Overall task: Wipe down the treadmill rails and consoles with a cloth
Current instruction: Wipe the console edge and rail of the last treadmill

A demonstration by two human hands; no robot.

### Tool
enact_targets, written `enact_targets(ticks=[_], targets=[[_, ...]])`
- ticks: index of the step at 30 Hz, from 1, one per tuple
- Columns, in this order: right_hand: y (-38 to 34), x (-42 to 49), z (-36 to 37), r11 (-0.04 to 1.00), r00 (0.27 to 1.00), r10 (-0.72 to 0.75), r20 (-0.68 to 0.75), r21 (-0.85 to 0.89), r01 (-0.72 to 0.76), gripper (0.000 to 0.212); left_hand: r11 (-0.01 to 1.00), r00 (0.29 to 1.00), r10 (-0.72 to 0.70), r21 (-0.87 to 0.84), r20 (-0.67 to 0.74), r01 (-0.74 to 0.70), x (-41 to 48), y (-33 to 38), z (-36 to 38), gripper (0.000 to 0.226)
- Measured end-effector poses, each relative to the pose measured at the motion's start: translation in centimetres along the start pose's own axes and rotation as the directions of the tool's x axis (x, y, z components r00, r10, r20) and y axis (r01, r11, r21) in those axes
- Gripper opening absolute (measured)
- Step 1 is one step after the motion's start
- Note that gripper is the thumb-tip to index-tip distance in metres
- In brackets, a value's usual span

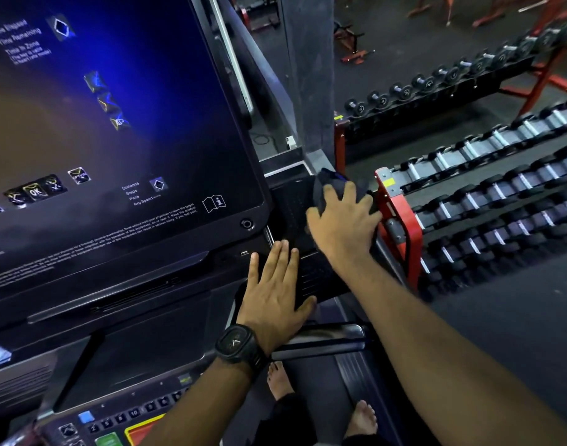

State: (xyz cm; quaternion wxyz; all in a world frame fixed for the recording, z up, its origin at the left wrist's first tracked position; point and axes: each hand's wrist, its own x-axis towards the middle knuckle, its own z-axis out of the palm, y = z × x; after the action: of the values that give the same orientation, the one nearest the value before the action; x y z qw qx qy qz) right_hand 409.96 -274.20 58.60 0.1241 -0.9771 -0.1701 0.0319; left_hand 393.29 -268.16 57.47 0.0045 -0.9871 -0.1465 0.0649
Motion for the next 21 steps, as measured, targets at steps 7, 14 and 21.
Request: enact_targets(ticks=[7,14,21], targets=[[-0.6,0.2,0.2,0.952,0.951,-0.304,0.050,-0.030,0.306,0.062,1.000,1.000,0.002,0.004,0.010,-0.002,0.3,0.2,-0.2,0.095],[-0.1,-3.9,0.9,0.987,0.991,-0.136,-0.013,-0.093,0.134,0.065,1.000,0.999,0.010,-0.006,-0.033,-0.011,0.1,0.4,-0.1,0.096],[1.3,1.1,0.0,0.992,0.991,-0.127,0.045,0.033,0.125,0.065,0.997,0.999,0.037,-0.061,-0.040,-0.040,0.4,0.4,-0.2,0.096]])
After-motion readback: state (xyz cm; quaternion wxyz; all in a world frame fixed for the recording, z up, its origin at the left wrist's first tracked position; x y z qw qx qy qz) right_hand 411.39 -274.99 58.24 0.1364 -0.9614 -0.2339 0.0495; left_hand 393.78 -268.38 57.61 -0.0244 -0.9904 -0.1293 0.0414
